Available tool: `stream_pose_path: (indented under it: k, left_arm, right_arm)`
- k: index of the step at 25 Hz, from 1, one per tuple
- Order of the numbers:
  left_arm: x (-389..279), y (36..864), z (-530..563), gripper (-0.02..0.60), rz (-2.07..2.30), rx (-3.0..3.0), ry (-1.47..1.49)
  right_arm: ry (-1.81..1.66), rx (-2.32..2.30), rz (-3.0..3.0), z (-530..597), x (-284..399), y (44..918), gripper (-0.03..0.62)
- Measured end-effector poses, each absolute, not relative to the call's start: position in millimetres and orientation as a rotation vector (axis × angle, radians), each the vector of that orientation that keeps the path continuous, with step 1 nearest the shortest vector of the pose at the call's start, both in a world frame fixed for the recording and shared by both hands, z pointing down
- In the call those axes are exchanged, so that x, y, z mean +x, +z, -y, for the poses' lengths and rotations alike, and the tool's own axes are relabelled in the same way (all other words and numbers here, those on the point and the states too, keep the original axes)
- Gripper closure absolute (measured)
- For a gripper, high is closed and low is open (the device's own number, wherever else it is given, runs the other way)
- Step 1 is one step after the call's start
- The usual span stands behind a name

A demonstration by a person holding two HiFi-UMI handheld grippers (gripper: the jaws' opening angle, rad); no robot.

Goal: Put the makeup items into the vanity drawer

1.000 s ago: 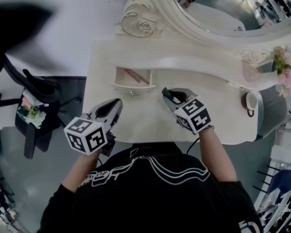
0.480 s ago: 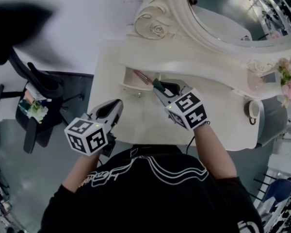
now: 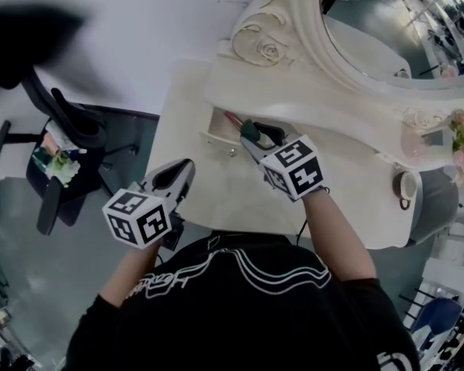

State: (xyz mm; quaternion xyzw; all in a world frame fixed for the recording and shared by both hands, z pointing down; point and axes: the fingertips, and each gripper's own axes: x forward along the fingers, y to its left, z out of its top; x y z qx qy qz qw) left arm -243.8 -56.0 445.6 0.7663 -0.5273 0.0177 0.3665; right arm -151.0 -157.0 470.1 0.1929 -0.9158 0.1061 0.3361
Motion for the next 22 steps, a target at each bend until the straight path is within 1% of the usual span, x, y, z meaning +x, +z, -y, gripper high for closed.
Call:
stream_pose_path:
  k: [6,12,20,22]
  left_arm:
    - [-245,445,58,0.549,1.361,1.968,0.035]
    - [-241,445,60,0.549,1.357,1.968,0.036]
    - [-231,440,63,0.549,1.354,1.986,0.038]
    - [-226,437,64,0.549,1.354,1.993,0.038]
  right_arm:
    - [0.276,0.492,2.398,158,-154,471,0.368]
    - [0.281,0.5,2.424,159,-153,468,0.335]
    - [0.39,0.516,2.567,149,-137,440,0.338]
    - [0.431,0.5,2.606,144,-131,430,0.376]
